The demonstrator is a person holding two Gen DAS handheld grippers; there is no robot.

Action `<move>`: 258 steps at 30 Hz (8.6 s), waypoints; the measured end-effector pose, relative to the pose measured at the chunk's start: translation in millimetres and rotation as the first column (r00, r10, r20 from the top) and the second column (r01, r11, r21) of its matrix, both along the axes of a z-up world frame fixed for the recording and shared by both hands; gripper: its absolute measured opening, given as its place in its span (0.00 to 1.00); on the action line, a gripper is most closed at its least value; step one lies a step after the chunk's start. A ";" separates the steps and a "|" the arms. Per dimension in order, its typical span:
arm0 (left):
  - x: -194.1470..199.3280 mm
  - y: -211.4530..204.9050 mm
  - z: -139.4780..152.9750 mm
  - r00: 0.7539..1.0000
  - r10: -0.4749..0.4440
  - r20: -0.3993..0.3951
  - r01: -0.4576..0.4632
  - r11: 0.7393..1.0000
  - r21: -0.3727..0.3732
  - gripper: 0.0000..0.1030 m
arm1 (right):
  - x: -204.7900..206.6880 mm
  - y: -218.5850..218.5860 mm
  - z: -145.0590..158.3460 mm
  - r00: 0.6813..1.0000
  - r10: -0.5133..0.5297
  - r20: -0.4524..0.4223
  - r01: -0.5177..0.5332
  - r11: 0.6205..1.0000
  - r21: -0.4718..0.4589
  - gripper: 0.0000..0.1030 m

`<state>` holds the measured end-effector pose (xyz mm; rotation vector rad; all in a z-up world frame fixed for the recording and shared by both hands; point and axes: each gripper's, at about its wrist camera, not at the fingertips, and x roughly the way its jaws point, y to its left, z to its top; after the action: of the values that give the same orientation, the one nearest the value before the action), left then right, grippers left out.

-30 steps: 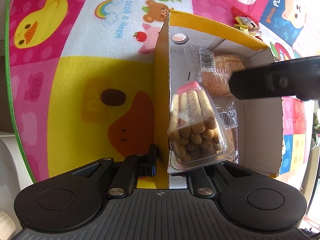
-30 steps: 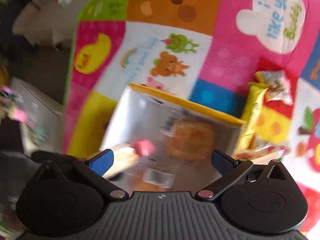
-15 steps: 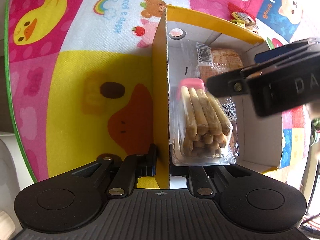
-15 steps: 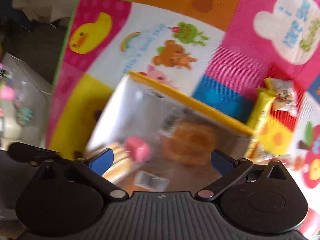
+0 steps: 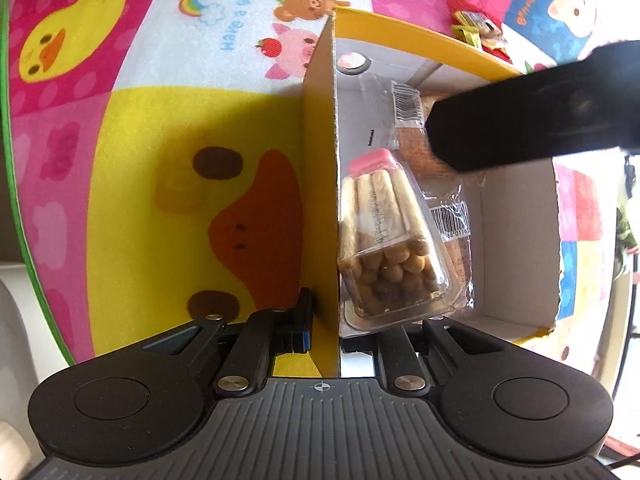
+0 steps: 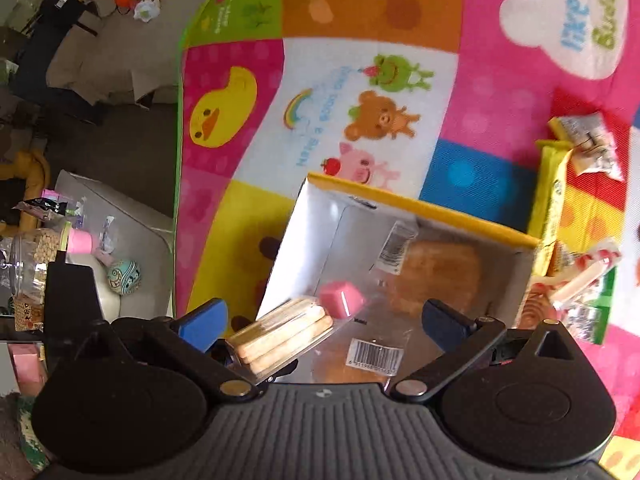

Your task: Organize objects

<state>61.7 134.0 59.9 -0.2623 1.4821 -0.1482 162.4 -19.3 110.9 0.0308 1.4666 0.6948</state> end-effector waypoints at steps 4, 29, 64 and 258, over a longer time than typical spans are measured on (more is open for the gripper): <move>-2.9 2.2 3.6 0.999 -0.019 0.031 0.019 1.000 0.004 0.14 | 6.6 -3.4 -19.8 0.987 -0.081 -0.140 0.087 0.996 0.037 1.00; -1.4 10.4 3.5 0.999 0.014 0.031 -0.013 0.999 -0.032 0.16 | -32.4 -28.5 2.4 0.968 0.203 0.149 -0.186 0.975 -0.123 1.00; 7.9 12.7 -4.2 0.999 -0.043 0.011 0.043 0.999 -0.018 0.15 | -8.4 -23.5 -93.5 0.680 -0.443 -0.585 0.604 0.790 0.104 0.31; 54.3 -53.5 -32.0 0.975 -0.221 -0.016 0.221 0.964 0.148 0.10 | -136.7 -166.7 -73.1 0.922 -0.370 0.117 0.385 0.833 -0.398 0.62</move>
<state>116.0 80.5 27.8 0.0253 1.5112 -0.2154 25.7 -186.0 37.9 -0.0189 1.4904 0.0508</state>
